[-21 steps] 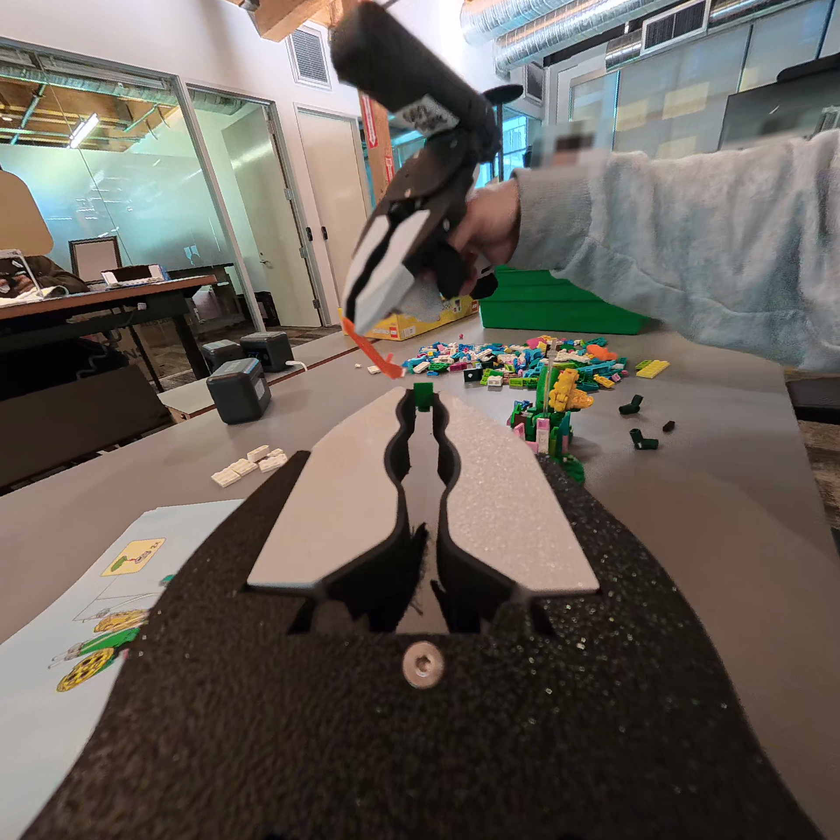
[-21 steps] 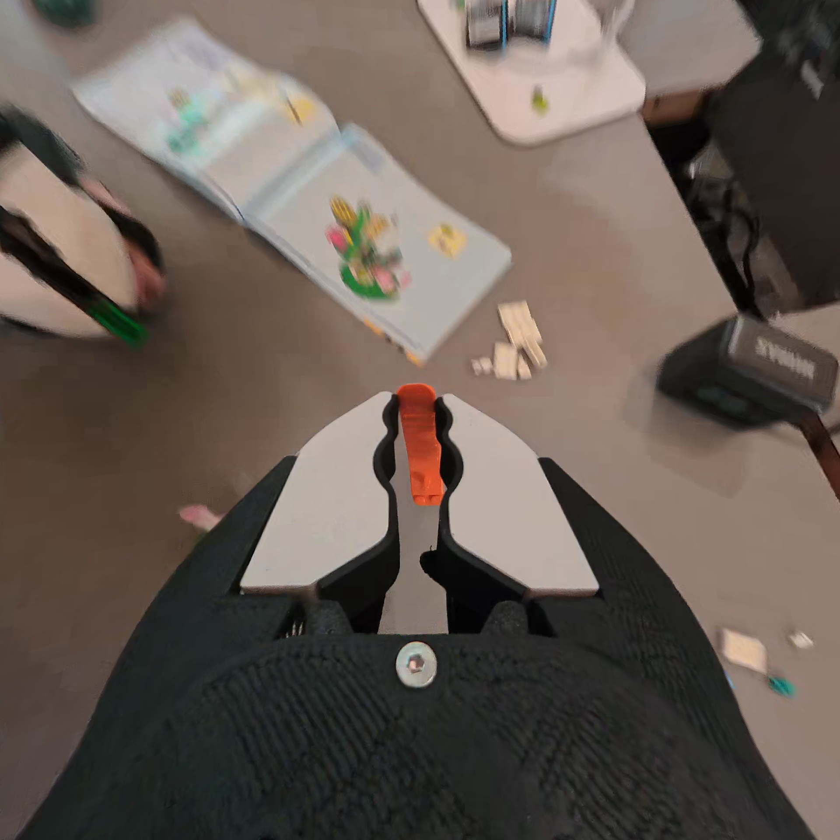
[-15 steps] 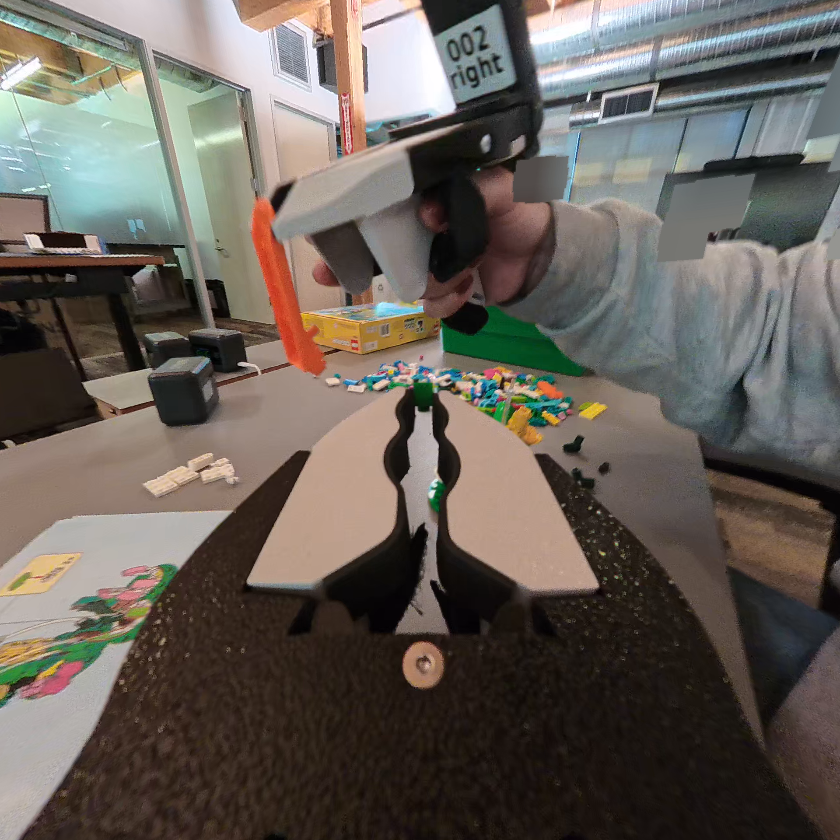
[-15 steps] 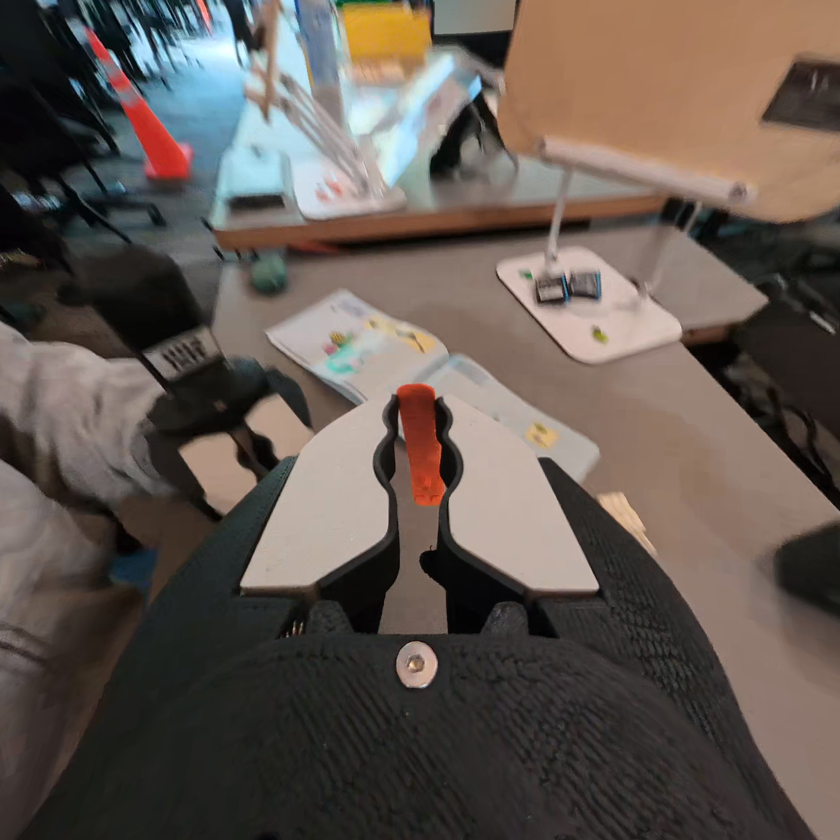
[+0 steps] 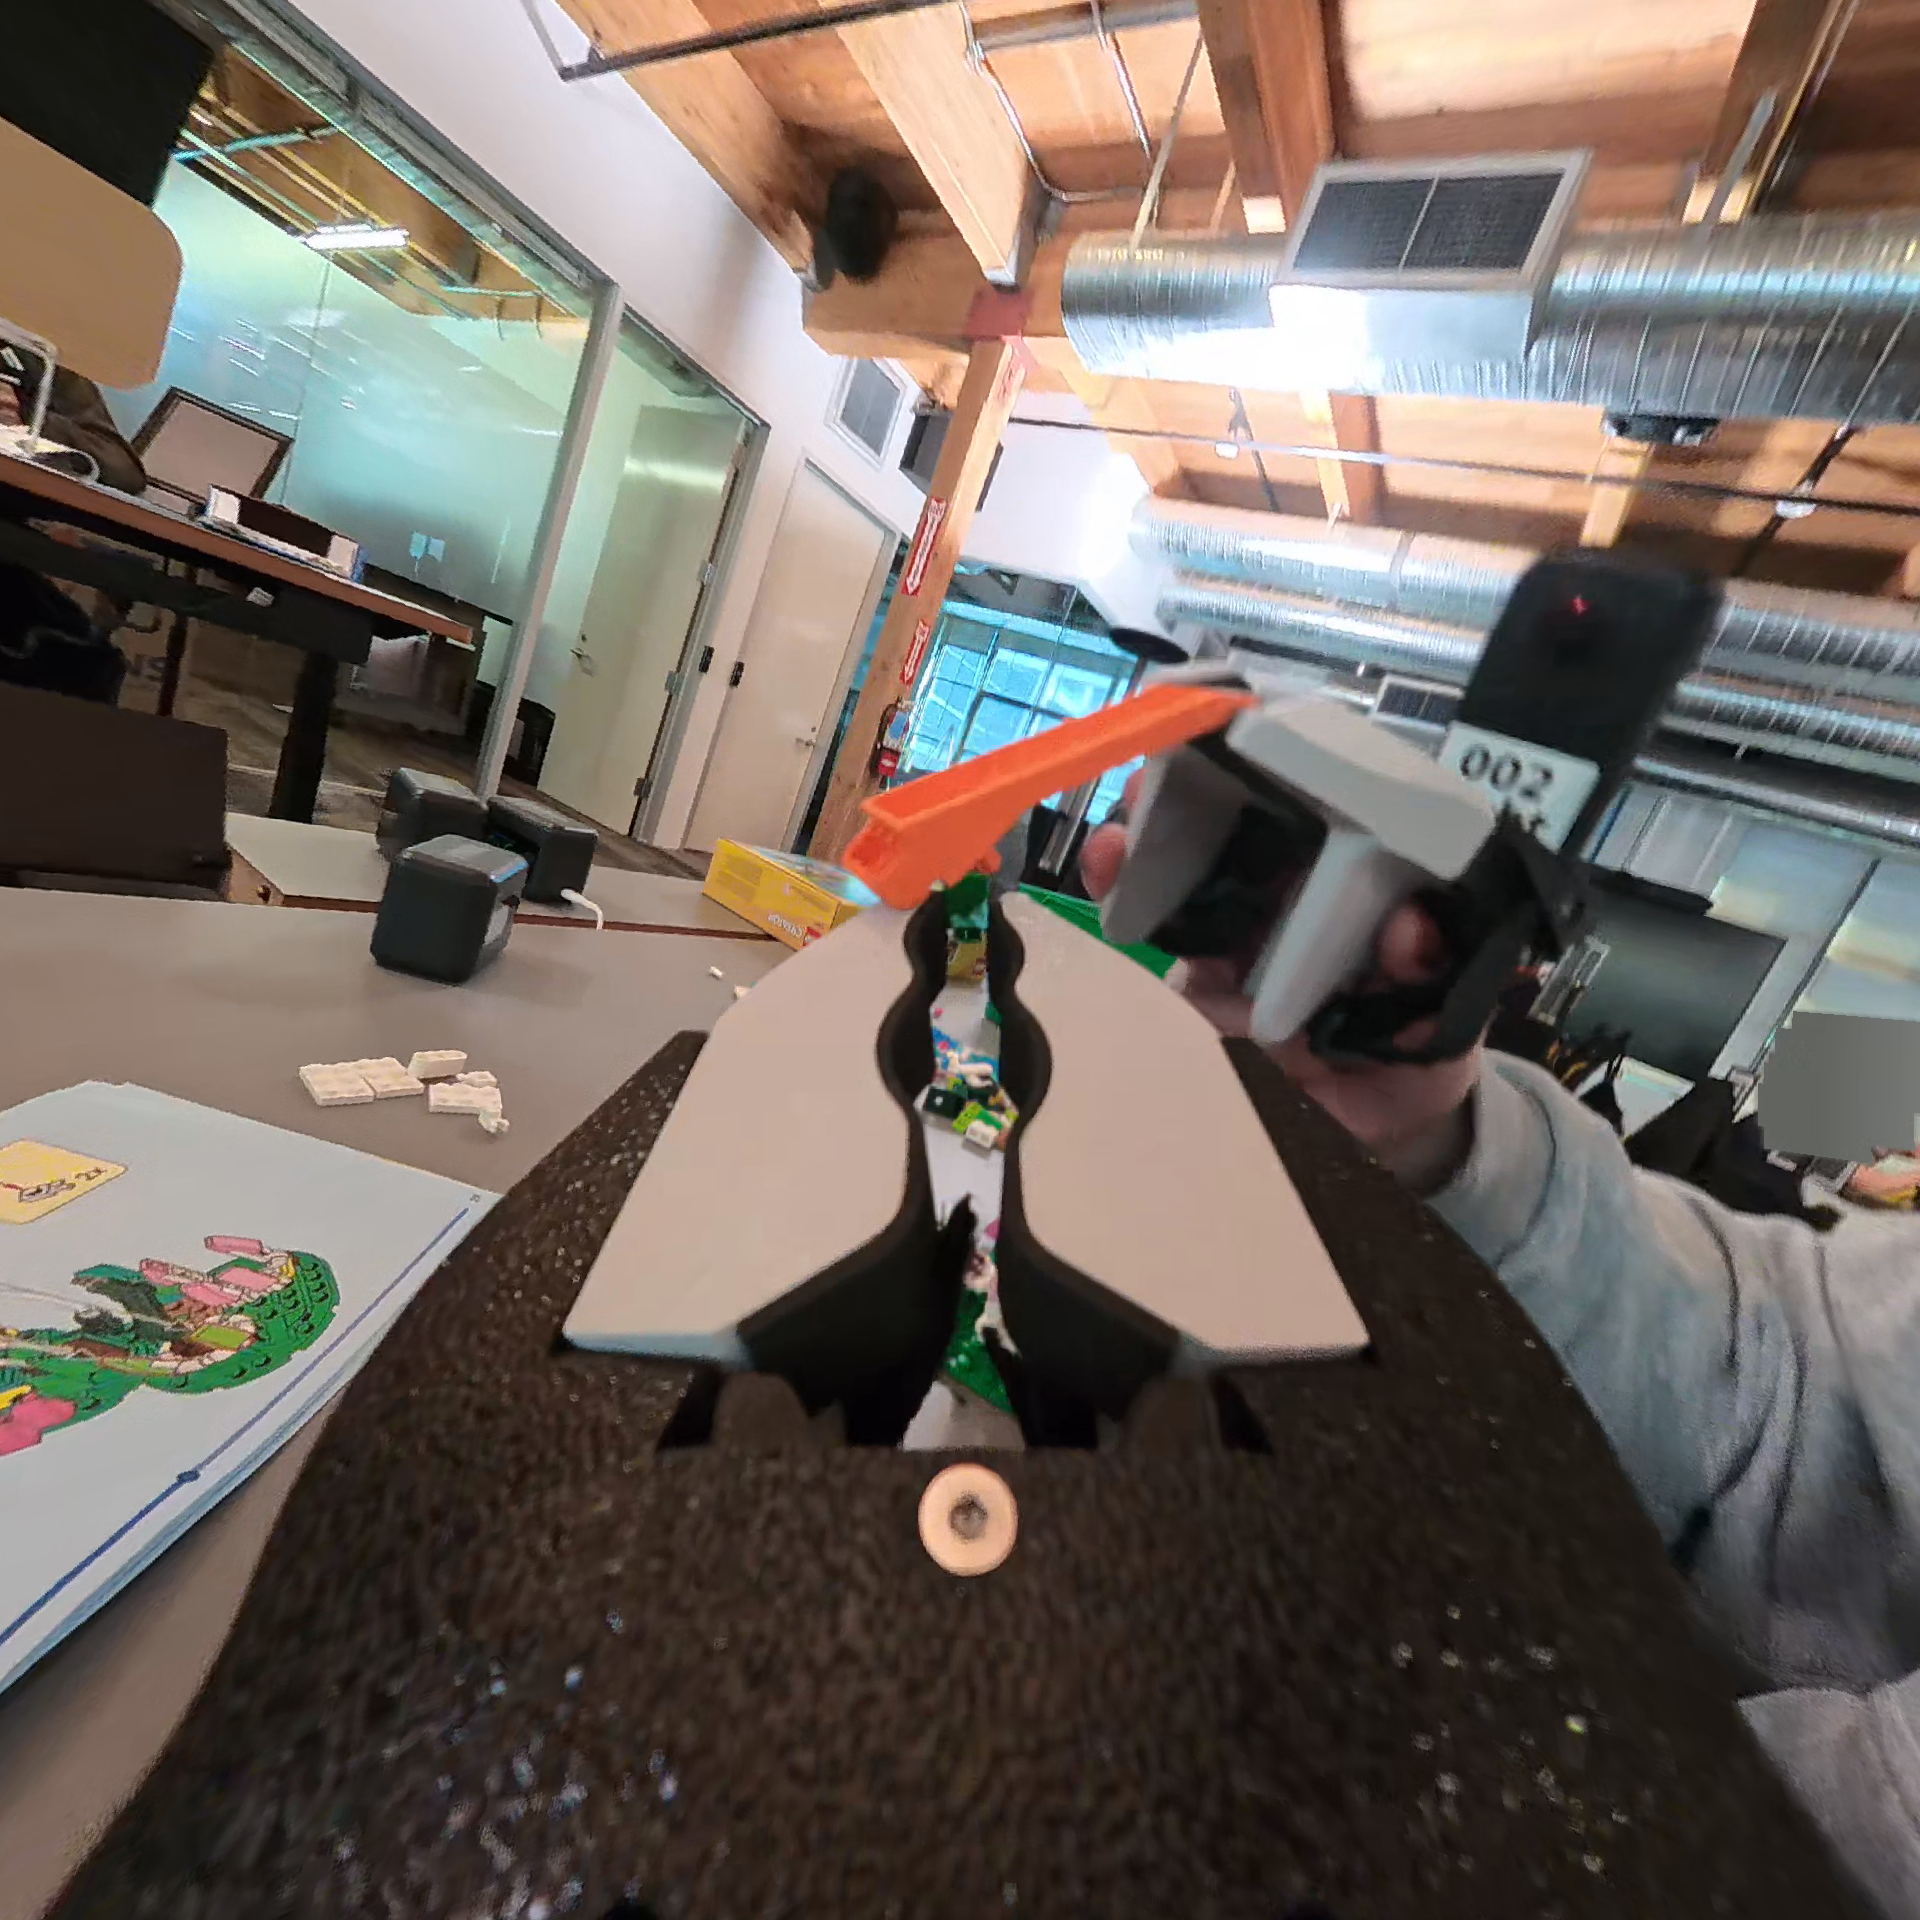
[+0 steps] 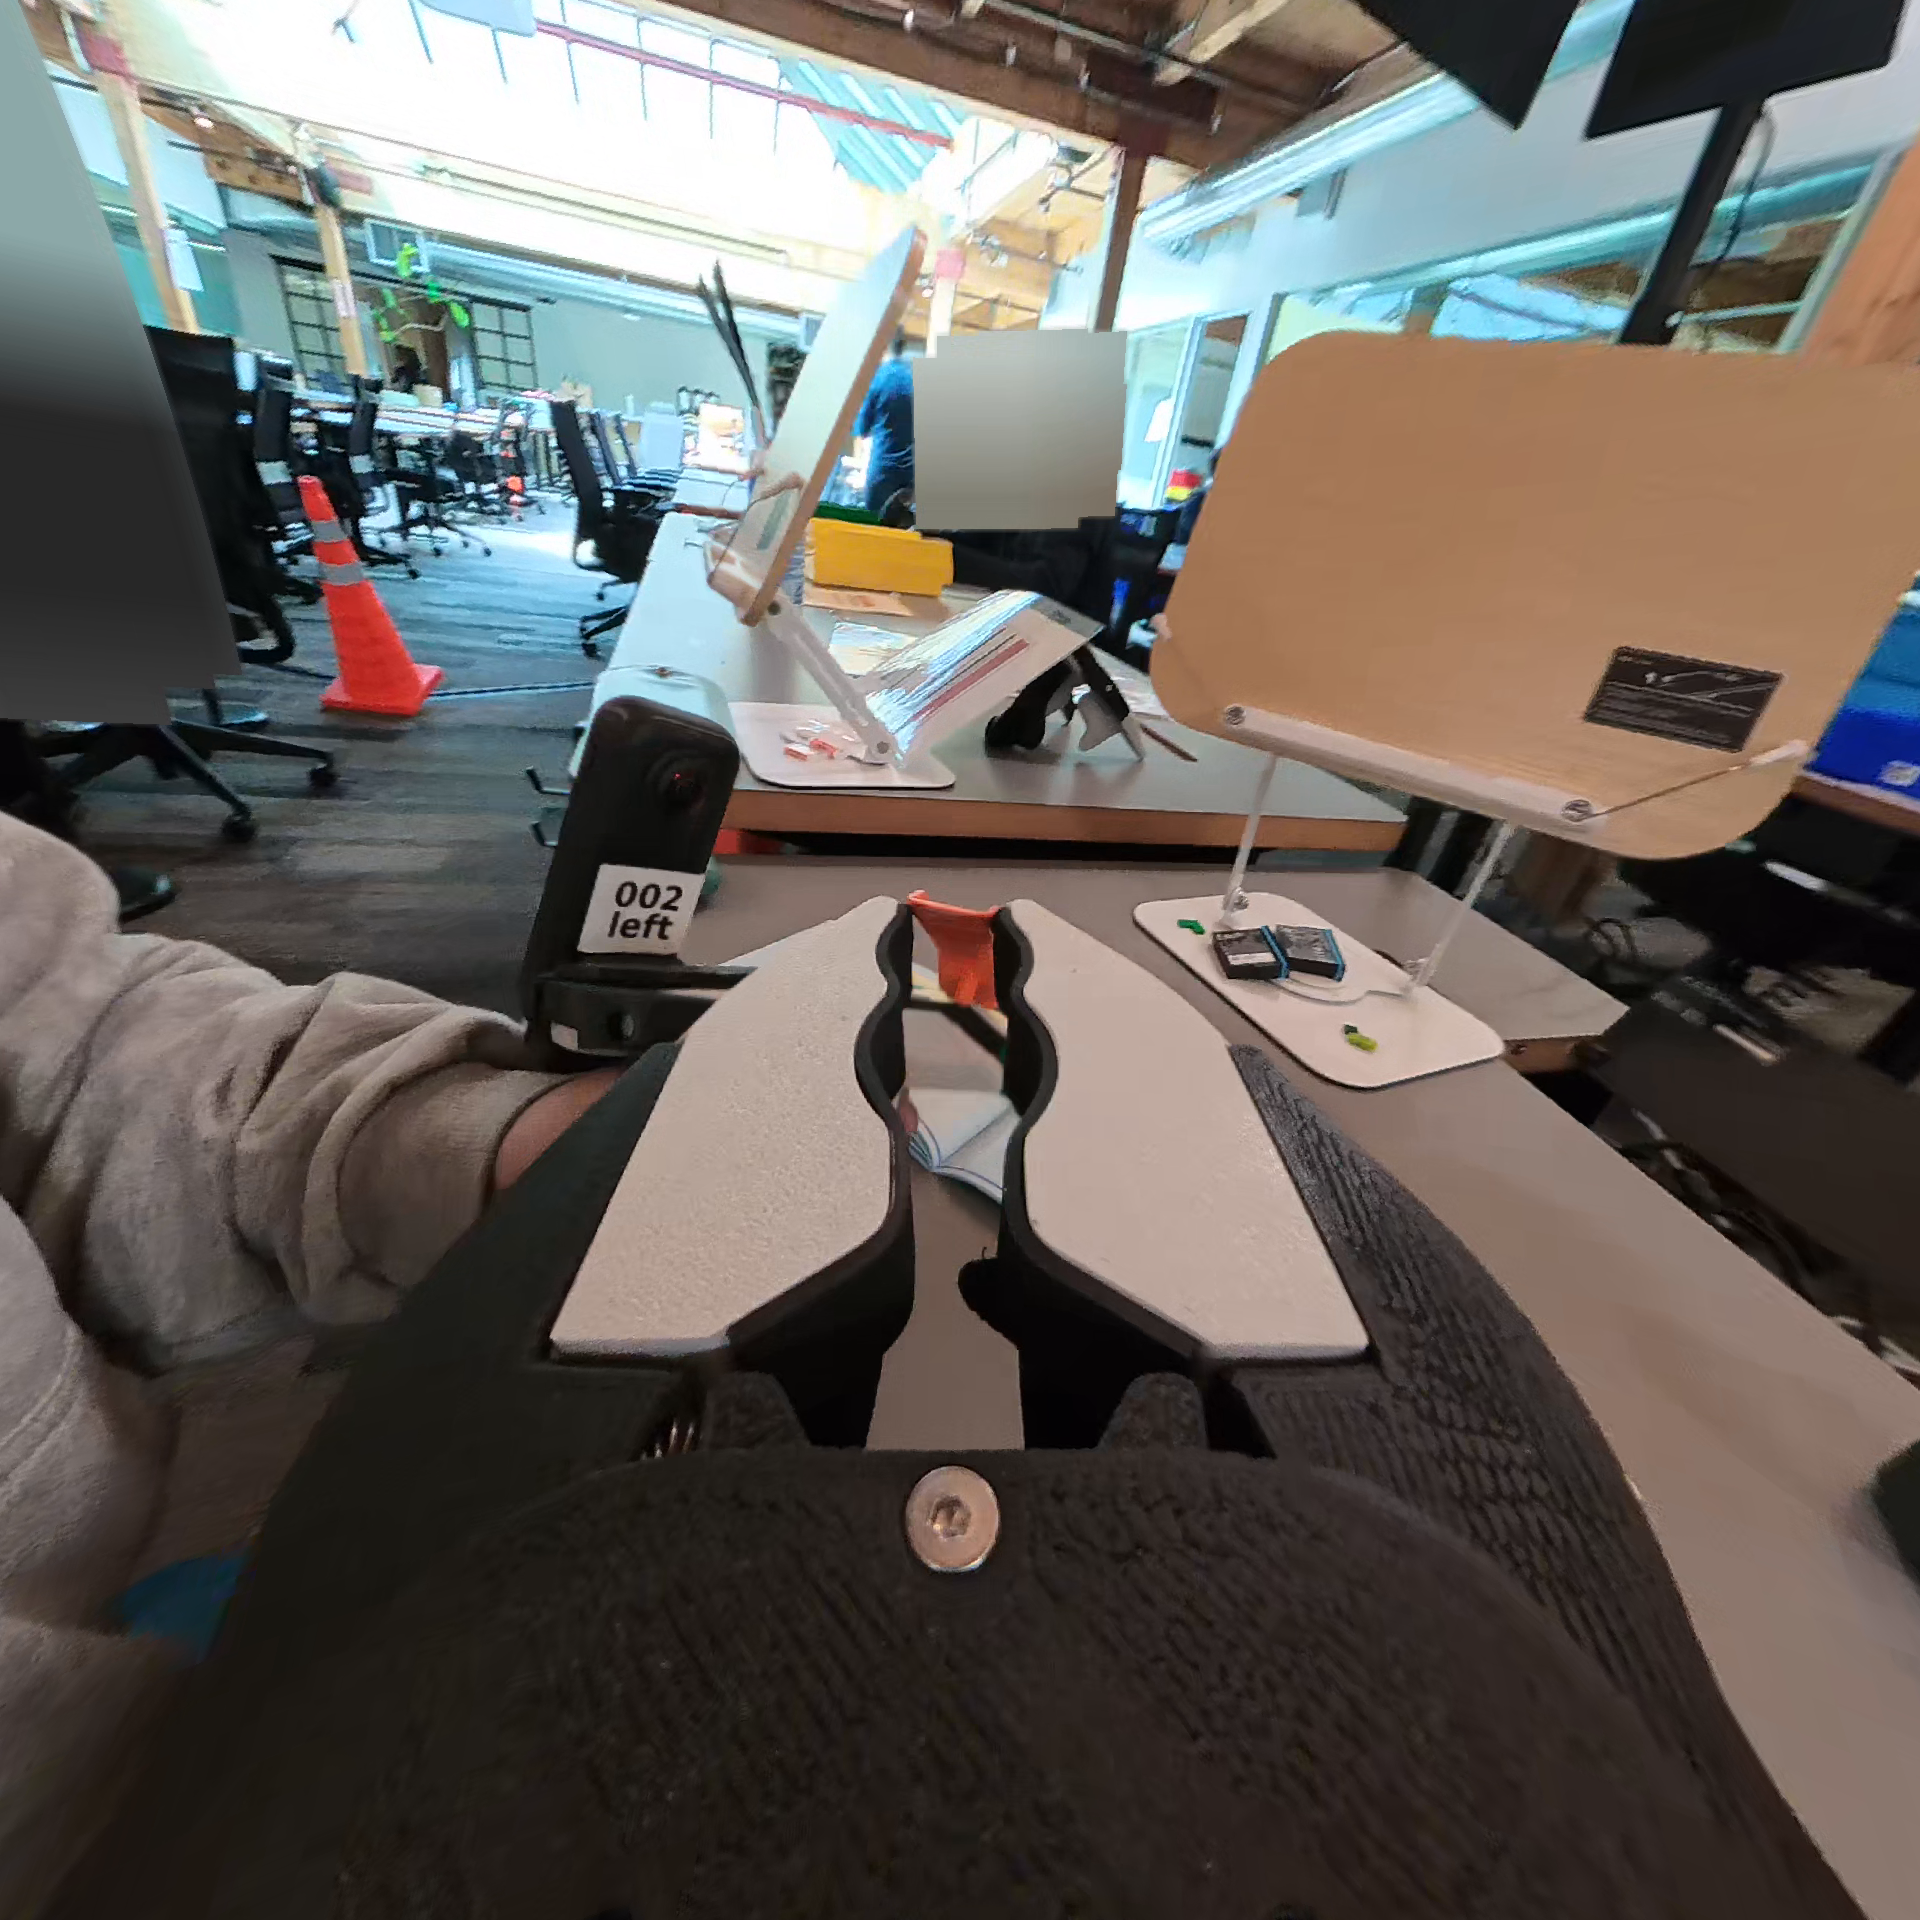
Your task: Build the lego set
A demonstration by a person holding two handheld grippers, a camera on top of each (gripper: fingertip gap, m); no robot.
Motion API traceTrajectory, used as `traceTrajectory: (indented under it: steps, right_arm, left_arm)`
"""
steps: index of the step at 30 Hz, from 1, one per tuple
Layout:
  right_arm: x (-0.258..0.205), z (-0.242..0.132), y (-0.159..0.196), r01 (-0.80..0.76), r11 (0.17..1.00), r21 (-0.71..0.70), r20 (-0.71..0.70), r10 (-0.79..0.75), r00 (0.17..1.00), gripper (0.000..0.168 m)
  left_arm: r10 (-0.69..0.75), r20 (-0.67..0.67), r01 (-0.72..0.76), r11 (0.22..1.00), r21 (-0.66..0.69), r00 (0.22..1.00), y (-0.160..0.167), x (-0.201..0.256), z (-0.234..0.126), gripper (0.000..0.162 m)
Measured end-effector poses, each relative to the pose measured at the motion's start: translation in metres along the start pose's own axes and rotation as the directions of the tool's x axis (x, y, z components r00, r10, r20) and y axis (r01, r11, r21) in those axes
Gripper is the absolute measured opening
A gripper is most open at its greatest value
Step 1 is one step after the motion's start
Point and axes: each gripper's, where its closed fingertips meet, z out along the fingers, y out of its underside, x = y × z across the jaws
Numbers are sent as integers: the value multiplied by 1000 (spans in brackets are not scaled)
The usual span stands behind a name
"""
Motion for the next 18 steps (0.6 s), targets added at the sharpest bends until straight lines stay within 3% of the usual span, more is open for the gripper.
traceTrajectory:
  steps: [8,14,18]
  right_arm:
    - [-8,-15,13,102,991,81,-169,-87,982,0]
    - [-10,-10,47,173,983,-61,-220,-182,958,0]
    - [-3,-12,48,240,964,-113,-282,-262,923,0]
  left_arm:
    - [-189,-21,190,980,57,982,-11,-7,-5,7]
    - [-218,98,222,975,-26,971,7,-31,-7,7]
    - [-268,117,274,961,-43,956,14,-39,-10,7]
